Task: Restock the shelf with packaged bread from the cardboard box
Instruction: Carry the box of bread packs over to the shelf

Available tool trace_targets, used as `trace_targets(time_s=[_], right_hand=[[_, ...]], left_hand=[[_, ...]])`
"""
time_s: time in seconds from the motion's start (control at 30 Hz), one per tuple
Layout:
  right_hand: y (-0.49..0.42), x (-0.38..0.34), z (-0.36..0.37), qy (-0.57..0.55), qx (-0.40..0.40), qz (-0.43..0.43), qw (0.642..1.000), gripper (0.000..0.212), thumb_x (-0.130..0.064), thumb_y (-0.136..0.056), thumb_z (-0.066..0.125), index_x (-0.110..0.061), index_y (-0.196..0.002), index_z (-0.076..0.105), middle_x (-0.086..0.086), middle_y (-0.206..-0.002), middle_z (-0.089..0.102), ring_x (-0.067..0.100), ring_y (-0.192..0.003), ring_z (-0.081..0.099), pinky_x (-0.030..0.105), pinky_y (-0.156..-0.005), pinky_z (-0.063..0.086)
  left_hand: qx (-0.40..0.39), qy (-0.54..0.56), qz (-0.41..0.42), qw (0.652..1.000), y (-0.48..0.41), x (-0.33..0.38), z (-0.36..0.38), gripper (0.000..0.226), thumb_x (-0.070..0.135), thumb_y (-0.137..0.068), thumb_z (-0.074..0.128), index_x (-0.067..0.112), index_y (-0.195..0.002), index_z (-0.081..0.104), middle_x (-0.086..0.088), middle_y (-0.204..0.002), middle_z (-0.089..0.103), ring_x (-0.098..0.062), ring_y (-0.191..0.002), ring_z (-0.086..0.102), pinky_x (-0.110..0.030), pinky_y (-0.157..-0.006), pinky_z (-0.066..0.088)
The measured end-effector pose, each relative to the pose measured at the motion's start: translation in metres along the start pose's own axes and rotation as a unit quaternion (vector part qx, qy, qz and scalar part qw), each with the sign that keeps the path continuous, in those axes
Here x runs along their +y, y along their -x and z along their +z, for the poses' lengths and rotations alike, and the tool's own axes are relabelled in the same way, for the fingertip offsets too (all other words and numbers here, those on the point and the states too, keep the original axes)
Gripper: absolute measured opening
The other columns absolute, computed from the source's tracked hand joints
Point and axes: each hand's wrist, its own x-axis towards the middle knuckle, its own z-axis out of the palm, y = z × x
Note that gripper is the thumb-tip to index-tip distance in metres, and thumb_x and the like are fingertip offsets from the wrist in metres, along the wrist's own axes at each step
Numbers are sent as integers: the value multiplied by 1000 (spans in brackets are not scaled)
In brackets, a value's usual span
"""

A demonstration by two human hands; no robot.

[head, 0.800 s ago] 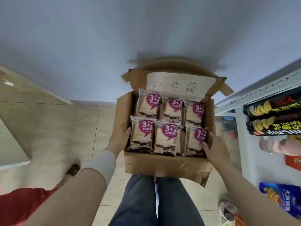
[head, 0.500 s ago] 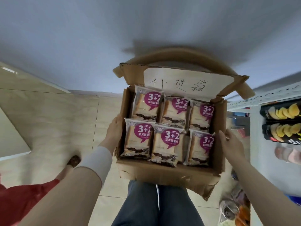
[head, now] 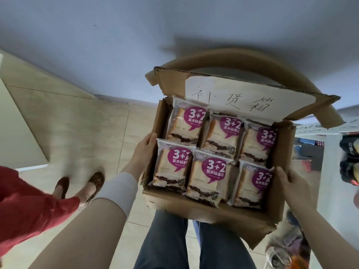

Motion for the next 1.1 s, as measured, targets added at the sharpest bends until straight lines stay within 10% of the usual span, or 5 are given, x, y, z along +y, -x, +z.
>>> trace_targets(time_s=[0.23, 0.47, 0.7, 1.1], right_hand=[[2, 2, 4, 12, 10, 8, 1000, 52, -40, -97, 31, 0, -123, 51, 26, -122, 57, 45, -109, 53, 51, -92, 41], [2, 3, 8, 11, 25, 10, 1000, 51, -40, -97, 30, 1, -117, 53, 27, -117, 59, 45, -105, 54, 52, -89, 42], [6, 2, 9, -23, 12, 24, 999, 51, -41, -97, 30, -2, -124, 49, 26, -124, 55, 44, -112, 50, 52, -94, 39], [9, 6, 18, 12, 108, -2, 994, 47, -31, -100, 26, 4, -115, 53, 30, -110, 60, 48, -98, 54, 51, -86, 42]], left_hand=[[55, -44, 26, 997, 1, 1, 11, 42, 38, -99, 30, 17, -132, 44, -7, -128, 56, -23, -116, 50, -34, -98, 38], [236, -168, -21, 957, 10, 13, 43, 39, 48, -96, 26, 17, -105, 49, -3, -96, 60, -24, -76, 56, -34, -64, 39], [99, -89, 14, 991, 9, 4, 20, 39, 44, -97, 29, 17, -117, 47, 0, -95, 57, -23, -89, 55, -33, -75, 39], [171, -183, 91, 964, 11, 3, 15, 36, 35, -99, 27, 13, -95, 54, -7, -76, 57, -32, -75, 54, -37, -64, 39]])
